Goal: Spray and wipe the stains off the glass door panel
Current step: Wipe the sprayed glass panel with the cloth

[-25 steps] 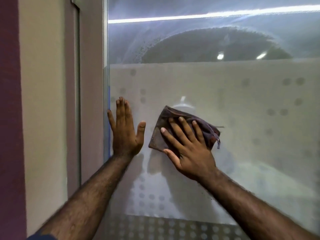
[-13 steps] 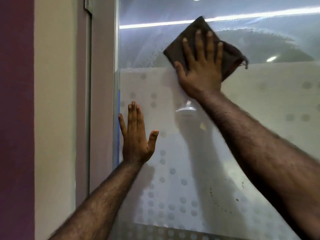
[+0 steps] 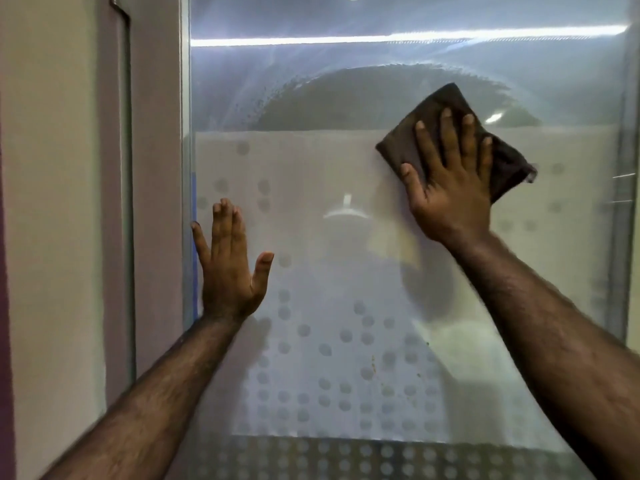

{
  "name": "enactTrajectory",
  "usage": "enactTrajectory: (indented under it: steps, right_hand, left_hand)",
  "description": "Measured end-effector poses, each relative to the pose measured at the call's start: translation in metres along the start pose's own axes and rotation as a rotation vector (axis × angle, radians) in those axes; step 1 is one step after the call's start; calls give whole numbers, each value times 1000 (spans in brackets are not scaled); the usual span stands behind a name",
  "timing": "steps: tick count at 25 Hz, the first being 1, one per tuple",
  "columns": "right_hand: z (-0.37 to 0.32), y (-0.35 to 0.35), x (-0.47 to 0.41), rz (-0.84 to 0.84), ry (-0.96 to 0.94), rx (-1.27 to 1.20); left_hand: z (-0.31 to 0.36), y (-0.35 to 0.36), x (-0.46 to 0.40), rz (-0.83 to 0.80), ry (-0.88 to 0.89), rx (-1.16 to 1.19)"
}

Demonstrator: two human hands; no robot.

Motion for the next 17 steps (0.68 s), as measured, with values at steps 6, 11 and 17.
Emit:
enactTrajectory:
  steps: [6,11,17]
  right_hand:
    - [64,-21,76,58,463,29]
    - [-34,14,70,26,147,-13]
    - [-77,45,206,-168,-119,-146]
  left_hand:
    - [24,-12,-16,-42,201,-124]
    - [72,-20,-71,-4,370,16]
    - [86,-4,-55,5,393,-40]
Point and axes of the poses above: each hand's wrist, its own x-axis away from the middle knuckle, its own y-axis out of the palm, z = x × y, the point moved 7 cm from there along -x, towards the middle knuckle, and after that the axes turned 10 degrees about -x, right-handed, at the moved point
